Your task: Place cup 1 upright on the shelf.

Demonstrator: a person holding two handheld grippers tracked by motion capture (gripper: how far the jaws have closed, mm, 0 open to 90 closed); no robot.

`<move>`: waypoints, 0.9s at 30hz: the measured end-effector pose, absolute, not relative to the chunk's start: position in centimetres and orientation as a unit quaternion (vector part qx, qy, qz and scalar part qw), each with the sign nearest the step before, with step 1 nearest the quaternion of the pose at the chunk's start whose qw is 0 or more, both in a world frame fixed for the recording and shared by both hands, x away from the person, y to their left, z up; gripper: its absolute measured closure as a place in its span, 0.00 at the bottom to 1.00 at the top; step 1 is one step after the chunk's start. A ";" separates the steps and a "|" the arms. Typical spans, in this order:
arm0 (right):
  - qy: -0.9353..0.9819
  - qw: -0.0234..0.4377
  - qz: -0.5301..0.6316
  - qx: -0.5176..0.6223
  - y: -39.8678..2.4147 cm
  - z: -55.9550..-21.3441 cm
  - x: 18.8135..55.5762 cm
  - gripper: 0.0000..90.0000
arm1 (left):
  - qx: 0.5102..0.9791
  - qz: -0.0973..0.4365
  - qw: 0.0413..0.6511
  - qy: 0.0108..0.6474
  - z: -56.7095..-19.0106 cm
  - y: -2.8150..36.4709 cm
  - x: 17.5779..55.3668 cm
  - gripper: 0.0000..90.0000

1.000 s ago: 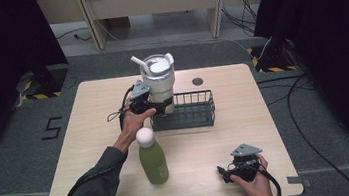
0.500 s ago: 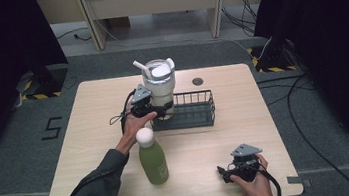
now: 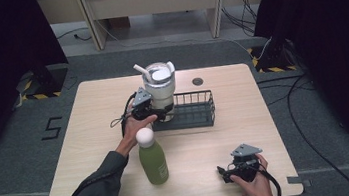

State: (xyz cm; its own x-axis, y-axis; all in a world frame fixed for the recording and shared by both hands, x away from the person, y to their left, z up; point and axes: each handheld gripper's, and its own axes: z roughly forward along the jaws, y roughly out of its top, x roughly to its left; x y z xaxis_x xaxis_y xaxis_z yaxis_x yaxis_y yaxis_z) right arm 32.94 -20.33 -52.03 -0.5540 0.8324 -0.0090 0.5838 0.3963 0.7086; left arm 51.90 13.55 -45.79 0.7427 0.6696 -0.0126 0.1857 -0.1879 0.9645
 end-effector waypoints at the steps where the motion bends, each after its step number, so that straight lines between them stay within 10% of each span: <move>1: 0.815 0.185 0.336 0.434 -20.3 -52.0 32.9 0.05 | 0.740 0.213 0.569 0.288 -45.8 13.5 51.9 0.11; 27: 0.815 0.185 0.336 0.435 -20.3 -52.0 32.9 0.05 | 0.734 0.202 0.577 0.296 -46.1 14.2 51.3 0.10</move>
